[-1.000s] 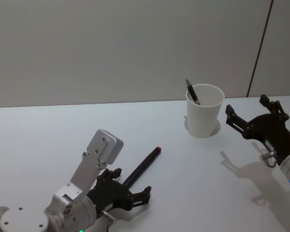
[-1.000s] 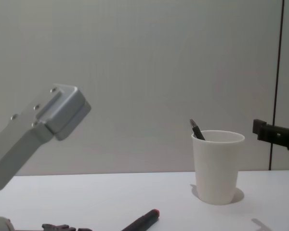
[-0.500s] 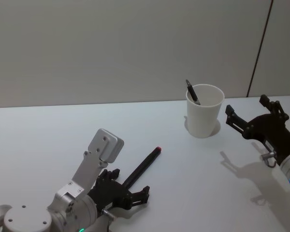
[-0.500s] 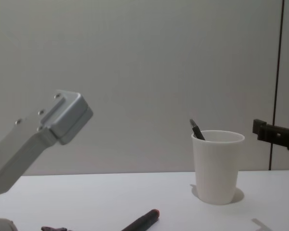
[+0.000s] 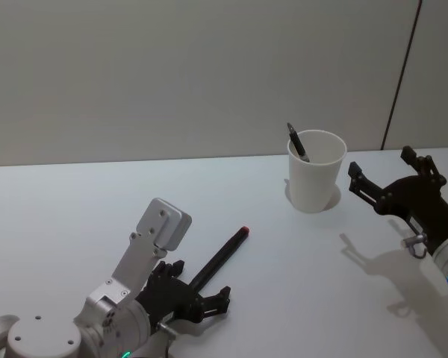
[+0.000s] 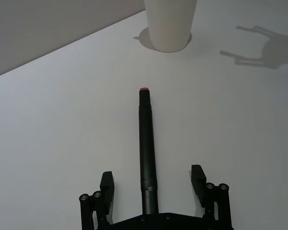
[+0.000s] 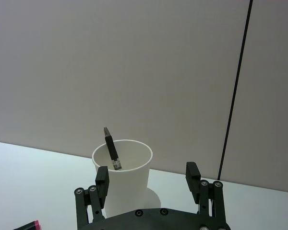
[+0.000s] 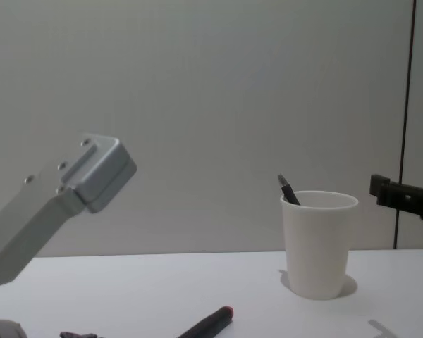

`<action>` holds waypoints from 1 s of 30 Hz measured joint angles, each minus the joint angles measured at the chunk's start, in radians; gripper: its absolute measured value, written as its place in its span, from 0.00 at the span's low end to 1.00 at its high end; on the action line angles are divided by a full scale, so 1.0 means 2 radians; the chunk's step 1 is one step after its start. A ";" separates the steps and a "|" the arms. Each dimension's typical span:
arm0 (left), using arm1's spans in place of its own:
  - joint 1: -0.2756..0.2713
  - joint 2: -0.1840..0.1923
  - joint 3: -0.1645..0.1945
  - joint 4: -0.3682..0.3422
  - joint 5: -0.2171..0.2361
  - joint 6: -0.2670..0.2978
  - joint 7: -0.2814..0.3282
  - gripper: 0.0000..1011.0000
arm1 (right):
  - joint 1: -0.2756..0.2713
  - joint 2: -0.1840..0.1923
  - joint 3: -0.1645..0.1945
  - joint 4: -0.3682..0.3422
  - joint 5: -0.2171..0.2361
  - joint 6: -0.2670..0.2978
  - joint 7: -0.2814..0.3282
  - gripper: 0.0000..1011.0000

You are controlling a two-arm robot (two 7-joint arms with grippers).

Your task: Place the pen into the pen holder.

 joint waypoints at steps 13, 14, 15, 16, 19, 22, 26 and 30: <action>-0.001 -0.001 0.000 0.001 0.001 0.001 0.000 0.74 | 0.000 0.000 0.000 0.000 0.000 0.000 0.000 0.99; -0.001 -0.001 0.000 0.001 0.001 0.001 0.001 0.73 | 0.000 0.000 0.000 0.000 0.000 0.000 0.000 0.99; -0.001 -0.001 0.000 0.001 0.001 0.001 0.001 0.70 | 0.000 0.000 0.000 0.000 0.000 0.000 0.000 0.99; -0.001 -0.001 0.000 0.001 0.001 0.001 0.001 0.64 | 0.000 0.000 0.000 0.000 0.000 0.000 0.000 0.99; -0.001 -0.001 0.000 0.001 0.001 0.001 0.001 0.54 | 0.000 0.000 0.000 0.000 0.000 0.000 0.000 0.99; -0.001 -0.001 0.000 0.001 0.001 0.001 0.001 0.46 | 0.000 0.000 0.000 0.000 0.000 0.000 0.000 0.99; -0.001 -0.001 0.000 0.001 0.001 0.002 0.001 0.36 | 0.000 0.000 0.000 0.000 0.000 0.000 0.000 0.99; -0.001 -0.001 0.000 0.001 0.001 0.002 0.001 0.22 | 0.000 0.000 0.000 0.000 0.000 0.000 0.000 0.99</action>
